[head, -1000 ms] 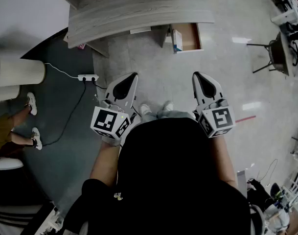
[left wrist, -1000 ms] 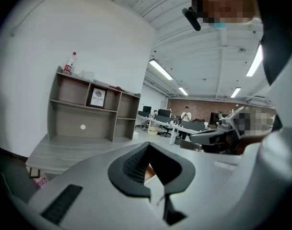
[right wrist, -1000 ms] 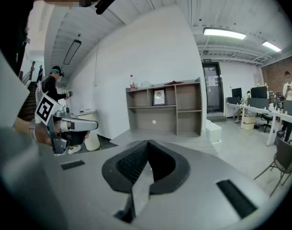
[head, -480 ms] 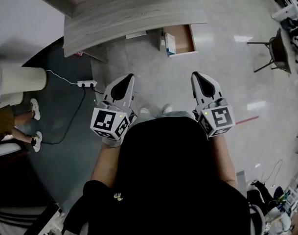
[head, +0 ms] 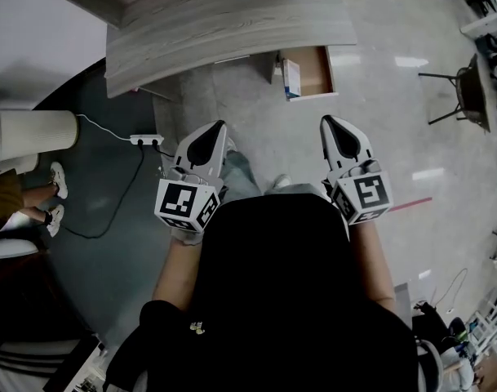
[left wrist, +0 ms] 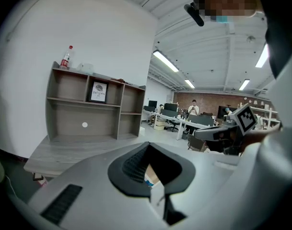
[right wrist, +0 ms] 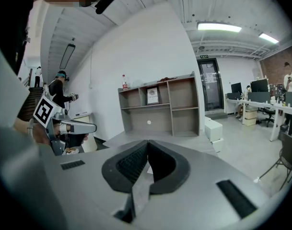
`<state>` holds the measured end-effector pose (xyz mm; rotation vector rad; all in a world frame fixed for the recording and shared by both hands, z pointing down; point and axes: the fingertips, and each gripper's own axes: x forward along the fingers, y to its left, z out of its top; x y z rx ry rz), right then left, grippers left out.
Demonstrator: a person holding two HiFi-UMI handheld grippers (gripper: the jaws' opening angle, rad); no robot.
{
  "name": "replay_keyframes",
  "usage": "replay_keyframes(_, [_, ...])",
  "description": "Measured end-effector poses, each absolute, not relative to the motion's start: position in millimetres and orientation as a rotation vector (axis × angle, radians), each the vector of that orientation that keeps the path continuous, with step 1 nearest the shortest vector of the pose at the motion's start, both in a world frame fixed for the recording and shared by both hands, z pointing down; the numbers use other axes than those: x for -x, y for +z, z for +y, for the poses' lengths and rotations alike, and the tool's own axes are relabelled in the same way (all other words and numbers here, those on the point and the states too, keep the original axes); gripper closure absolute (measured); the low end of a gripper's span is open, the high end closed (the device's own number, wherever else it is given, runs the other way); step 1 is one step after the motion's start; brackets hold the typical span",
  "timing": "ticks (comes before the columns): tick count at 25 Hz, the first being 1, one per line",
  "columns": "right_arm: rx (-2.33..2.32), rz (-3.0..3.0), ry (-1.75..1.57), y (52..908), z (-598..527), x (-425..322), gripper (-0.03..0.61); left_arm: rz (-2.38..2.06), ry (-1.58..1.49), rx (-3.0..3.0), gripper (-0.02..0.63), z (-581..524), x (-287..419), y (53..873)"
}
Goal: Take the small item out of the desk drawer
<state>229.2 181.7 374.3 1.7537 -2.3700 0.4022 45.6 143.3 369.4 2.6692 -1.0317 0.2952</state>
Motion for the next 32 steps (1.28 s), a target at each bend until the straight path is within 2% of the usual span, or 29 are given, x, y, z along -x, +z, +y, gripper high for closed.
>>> replay_keyframes(15, [-1.848, -2.16, 0.472, 404.6, 32.6, -143.3, 0.581, -0.765, 0.323, -2.698, 0.604, -12.8, 37.1, 383.1])
replay_keyframes(27, [-1.822, -1.934, 0.56, 473.2, -8.6, -131.4, 0.58, -0.714, 0.356, -2.629, 0.604, -49.8, 74.1, 396.0])
replay_keyframes(28, [-1.818, -1.909, 0.571, 481.4, -9.3, -135.3, 0.577, -0.717, 0.363, -2.624, 0.604, -50.3, 73.6, 396.2])
replay_keyframes(32, [-1.764, -1.837, 0.637, 519.2, -13.0, -150.4, 0.502, -0.745, 0.384, -2.605, 0.604, -52.6, 68.4, 398.9])
